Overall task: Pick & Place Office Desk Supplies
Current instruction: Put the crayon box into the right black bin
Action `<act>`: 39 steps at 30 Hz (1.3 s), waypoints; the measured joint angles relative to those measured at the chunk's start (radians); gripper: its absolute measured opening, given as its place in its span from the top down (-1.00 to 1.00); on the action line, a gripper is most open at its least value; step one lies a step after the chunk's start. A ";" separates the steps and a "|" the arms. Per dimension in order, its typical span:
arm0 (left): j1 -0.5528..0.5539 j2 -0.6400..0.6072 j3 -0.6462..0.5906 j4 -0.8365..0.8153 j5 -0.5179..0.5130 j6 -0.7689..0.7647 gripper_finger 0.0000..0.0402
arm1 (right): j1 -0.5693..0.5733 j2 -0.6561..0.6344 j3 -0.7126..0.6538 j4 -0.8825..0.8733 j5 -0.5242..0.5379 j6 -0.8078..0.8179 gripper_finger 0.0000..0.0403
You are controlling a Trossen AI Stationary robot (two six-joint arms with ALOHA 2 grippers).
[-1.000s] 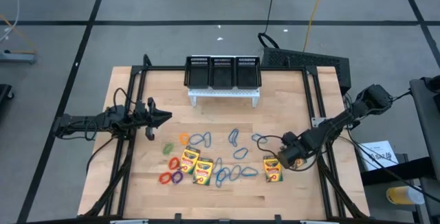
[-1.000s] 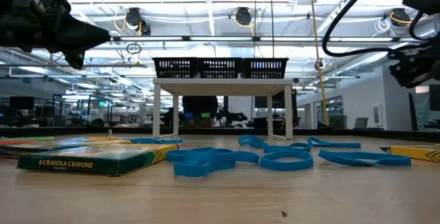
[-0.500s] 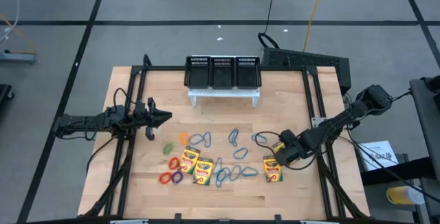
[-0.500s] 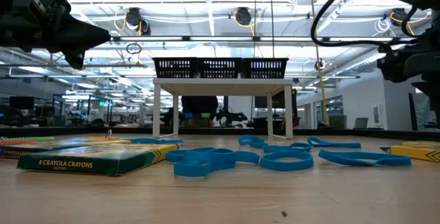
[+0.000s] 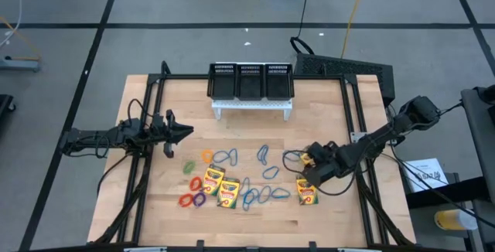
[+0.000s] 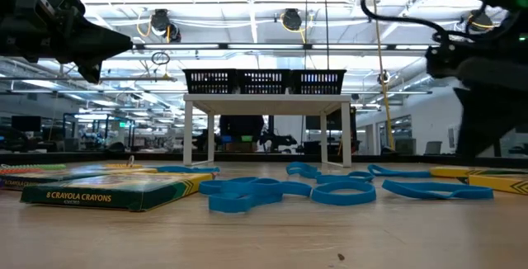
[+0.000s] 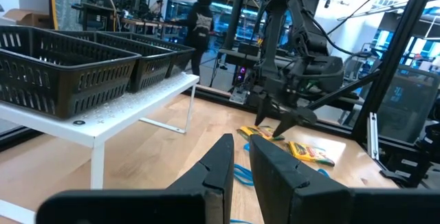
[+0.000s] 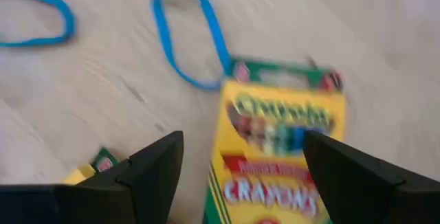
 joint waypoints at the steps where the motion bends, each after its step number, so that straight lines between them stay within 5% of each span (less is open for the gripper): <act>1: 0.000 0.000 0.000 0.000 0.000 0.000 0.72 | -0.006 -0.001 0.000 0.019 -0.015 -0.046 -0.43; 10: 0.000 0.000 0.000 0.000 0.000 0.000 0.72 | -0.004 -0.008 0.001 0.022 -0.306 -0.323 -0.43; 29: 0.000 0.000 0.000 0.000 0.000 0.000 0.72 | -0.290 0.020 0.015 0.076 -0.183 -0.379 -0.43; 39: 0.000 0.000 0.000 0.000 0.000 0.000 0.72 | -0.318 0.173 0.019 0.095 -0.172 -0.731 -0.41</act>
